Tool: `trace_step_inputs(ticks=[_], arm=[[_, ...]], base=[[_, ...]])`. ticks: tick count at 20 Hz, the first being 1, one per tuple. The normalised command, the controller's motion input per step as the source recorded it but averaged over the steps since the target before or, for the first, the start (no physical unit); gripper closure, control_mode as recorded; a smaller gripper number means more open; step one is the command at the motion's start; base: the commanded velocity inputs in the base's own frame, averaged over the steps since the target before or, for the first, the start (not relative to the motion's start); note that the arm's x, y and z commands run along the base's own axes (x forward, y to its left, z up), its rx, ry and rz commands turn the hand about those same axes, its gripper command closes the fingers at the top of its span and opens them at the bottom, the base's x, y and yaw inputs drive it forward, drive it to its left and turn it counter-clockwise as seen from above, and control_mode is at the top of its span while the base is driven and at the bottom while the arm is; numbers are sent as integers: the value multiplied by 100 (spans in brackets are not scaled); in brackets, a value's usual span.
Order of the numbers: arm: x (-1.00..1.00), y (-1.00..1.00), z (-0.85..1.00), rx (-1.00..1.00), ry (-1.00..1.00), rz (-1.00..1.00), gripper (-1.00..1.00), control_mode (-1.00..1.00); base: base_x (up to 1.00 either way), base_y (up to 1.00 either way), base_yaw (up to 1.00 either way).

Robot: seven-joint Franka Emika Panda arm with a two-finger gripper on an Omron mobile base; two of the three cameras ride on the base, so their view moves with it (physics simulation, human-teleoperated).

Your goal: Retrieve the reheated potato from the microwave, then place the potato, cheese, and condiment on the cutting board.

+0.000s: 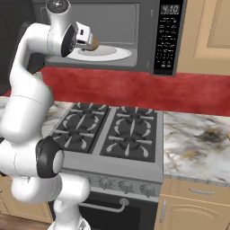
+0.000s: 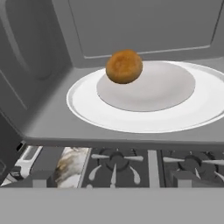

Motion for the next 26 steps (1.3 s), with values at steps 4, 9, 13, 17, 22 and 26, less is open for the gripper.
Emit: trace_step_inputs(ticks=[4, 9, 13, 17, 22, 26], arm=[[41, 0, -20, -1, 0, 0, -100, -100], [32, 2, -28, -1, 0, 0, -100, -100], [25, 5, -13, 0, -3, 0, -100, -100], [23, 10, -1, 0, -6, 0, -100, -100], [26, 4, 0, 0, -6, 0, -100, -100], [28, 0, 0, 0, -2, 0, -100, -100]], base=[[0, 0, 0], [0, 0, 0], [0, 0, 0], [0, 0, 0], [0, 0, 0], [0, 0, 0]])
